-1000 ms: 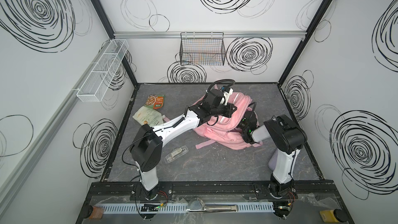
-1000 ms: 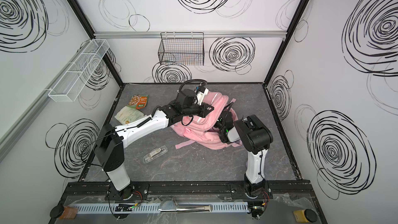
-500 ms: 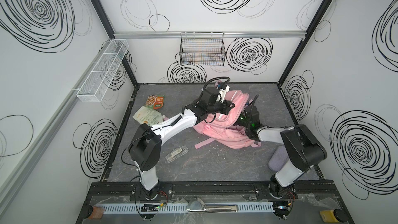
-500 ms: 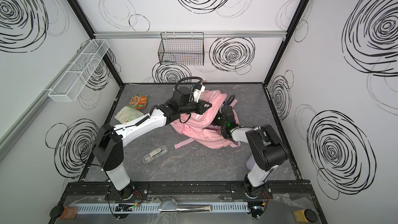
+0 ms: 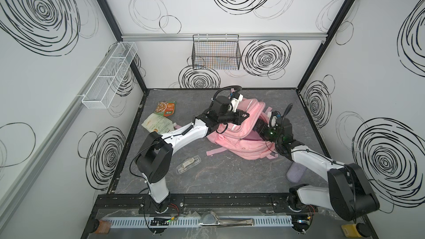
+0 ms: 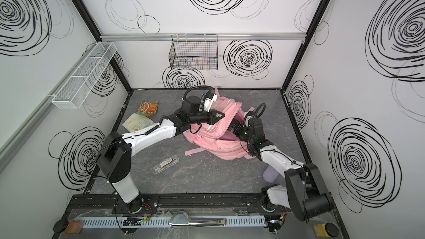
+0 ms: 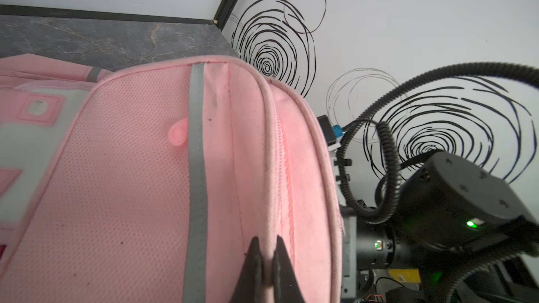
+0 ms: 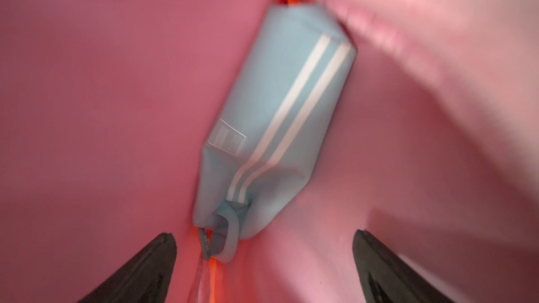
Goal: Pack the student bag
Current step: 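Withdraw the right gripper and move it to the lavender glasses case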
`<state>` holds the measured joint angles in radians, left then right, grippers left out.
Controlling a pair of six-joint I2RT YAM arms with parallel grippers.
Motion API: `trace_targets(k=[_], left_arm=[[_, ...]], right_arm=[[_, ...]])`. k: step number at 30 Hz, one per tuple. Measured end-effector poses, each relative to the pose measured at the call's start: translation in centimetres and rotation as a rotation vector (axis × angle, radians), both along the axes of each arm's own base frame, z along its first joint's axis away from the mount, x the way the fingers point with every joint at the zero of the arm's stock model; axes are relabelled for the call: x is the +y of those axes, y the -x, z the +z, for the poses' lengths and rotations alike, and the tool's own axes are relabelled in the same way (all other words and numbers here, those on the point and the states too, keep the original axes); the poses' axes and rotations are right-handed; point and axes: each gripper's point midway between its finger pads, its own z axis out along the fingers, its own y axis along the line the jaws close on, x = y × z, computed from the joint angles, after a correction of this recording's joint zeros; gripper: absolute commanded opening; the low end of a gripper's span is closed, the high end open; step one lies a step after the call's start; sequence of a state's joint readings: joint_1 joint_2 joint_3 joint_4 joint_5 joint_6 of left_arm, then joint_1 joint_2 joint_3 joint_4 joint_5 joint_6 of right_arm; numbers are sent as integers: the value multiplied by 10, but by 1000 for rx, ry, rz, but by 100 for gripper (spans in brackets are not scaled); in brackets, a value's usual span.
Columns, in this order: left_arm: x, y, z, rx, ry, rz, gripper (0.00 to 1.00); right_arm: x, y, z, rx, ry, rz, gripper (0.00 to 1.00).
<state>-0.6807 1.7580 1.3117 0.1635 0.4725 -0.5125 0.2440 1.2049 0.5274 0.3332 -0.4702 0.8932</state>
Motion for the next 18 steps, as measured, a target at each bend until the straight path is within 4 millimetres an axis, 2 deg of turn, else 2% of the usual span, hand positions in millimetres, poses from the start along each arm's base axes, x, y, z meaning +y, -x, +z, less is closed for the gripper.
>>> trace_targets(k=[3, 7, 9, 11, 13, 18], left_arm=[[-5, 12, 5, -19, 35, -43, 0], [-9, 24, 1, -18, 50, -83, 0], [-7, 25, -4, -13, 44, -82, 0], [-3, 24, -9, -10, 37, -72, 0], [3, 21, -11, -14, 34, -54, 0], [16, 11, -9, -48, 16, 10, 0]], right_arm=[[-21, 13, 25, -63, 58, -63, 98], [-69, 32, 55, -150, 170, -253, 100], [-95, 43, 63, -167, 224, -359, 100], [-115, 53, 65, -162, 271, -439, 100], [-127, 60, 61, -143, 306, -485, 100], [-152, 74, 31, -7, 404, -574, 100]])
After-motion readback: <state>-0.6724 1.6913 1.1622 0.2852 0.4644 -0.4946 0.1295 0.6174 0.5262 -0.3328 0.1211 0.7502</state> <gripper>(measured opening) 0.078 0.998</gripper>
